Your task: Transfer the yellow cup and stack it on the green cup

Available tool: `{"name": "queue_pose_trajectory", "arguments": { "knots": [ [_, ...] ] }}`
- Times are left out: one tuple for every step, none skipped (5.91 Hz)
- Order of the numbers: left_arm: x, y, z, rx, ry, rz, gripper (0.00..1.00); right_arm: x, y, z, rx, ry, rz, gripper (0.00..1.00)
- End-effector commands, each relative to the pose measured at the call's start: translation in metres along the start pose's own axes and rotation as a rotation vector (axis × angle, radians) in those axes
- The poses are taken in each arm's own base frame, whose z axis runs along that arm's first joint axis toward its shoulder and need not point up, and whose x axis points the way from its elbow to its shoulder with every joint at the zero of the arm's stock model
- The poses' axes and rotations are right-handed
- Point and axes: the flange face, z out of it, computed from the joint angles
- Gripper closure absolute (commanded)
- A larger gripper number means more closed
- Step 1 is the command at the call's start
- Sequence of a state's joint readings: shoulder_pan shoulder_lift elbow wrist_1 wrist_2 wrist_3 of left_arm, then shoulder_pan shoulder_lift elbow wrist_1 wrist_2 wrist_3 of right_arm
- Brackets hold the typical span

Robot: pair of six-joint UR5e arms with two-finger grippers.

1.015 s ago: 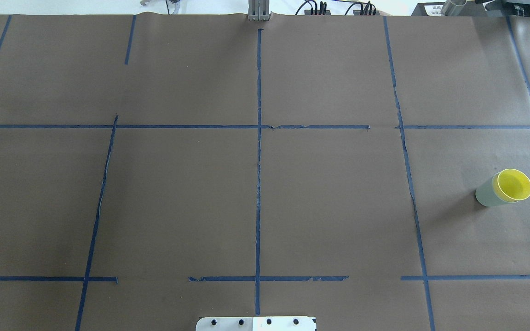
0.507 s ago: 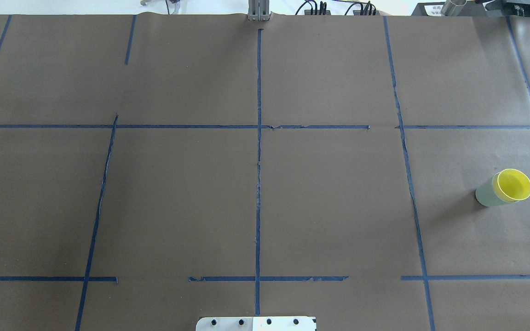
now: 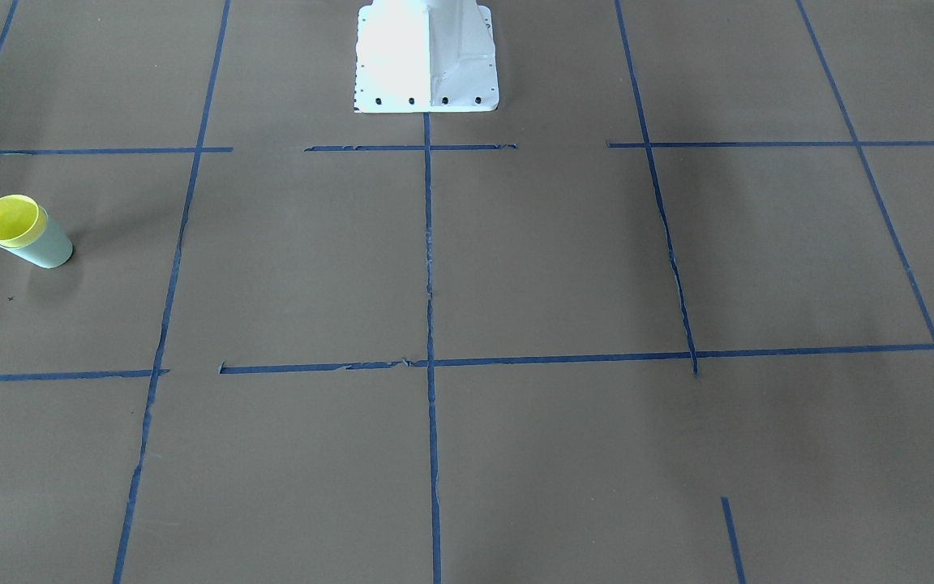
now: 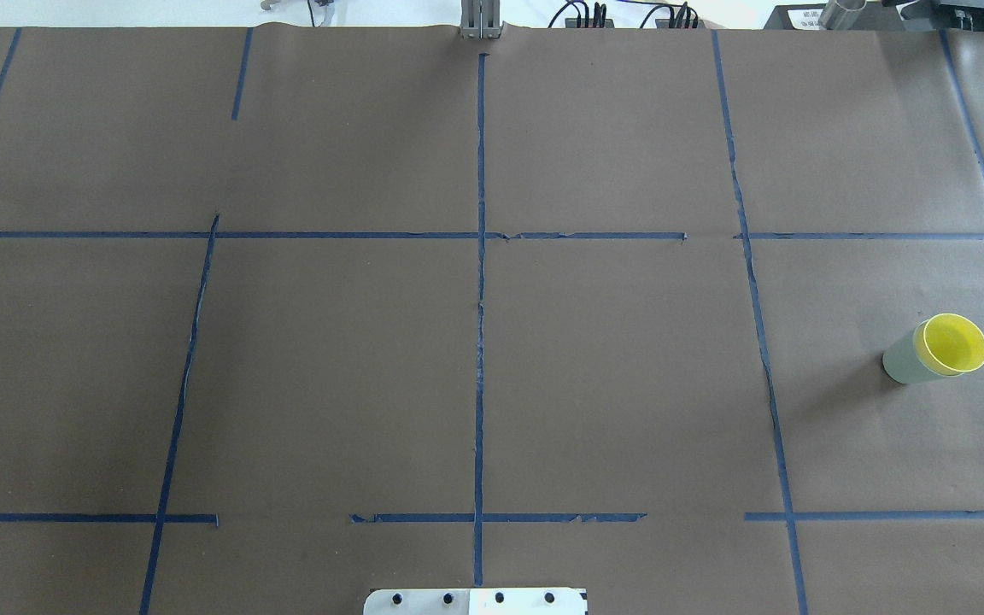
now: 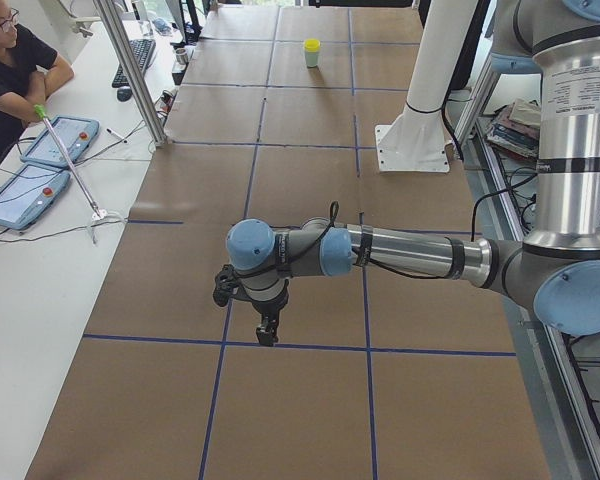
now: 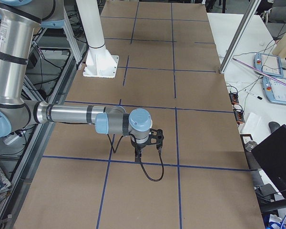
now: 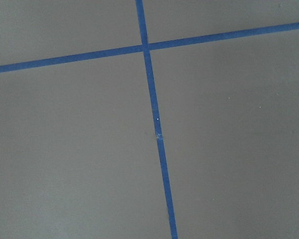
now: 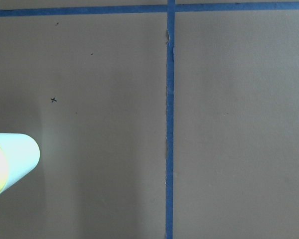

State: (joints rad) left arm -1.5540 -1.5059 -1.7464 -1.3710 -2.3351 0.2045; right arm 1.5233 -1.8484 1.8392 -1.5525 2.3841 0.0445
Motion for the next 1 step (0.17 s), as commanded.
{"name": "queue_pose_trajectory", "arguments": {
  "knots": [
    [-0.0009, -0.0010, -0.0007, -0.004, -0.014, 0.000, 0.00, 0.0012, 0.0021, 0.0011, -0.002, 0.000, 0.002, 0.00]
  ]
}}
